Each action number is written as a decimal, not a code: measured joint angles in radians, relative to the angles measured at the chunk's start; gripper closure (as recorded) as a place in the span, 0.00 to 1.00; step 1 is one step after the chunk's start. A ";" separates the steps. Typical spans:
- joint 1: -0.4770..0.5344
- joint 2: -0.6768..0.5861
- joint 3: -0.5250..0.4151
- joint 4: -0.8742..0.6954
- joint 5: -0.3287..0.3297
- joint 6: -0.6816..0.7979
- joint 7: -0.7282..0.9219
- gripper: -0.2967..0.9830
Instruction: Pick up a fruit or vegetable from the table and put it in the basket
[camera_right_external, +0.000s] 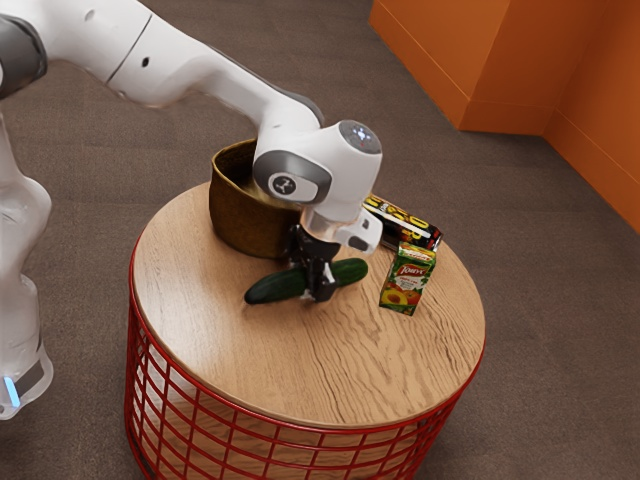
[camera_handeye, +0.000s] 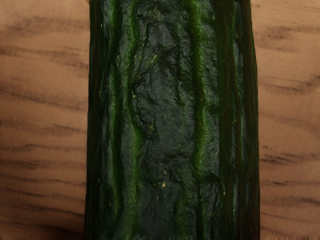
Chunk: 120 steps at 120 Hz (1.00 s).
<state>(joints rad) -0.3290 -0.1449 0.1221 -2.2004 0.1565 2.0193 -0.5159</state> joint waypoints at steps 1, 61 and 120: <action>0.000 -0.001 -0.001 0.004 0.002 -0.001 0.000 0.60; 0.009 -0.042 0.004 0.215 0.109 -0.106 -0.013 0.60; 0.080 -0.153 0.070 0.255 0.061 -0.333 -0.022 0.60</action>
<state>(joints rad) -0.2486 -0.2980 0.1921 -1.9459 0.2178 1.6861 -0.5382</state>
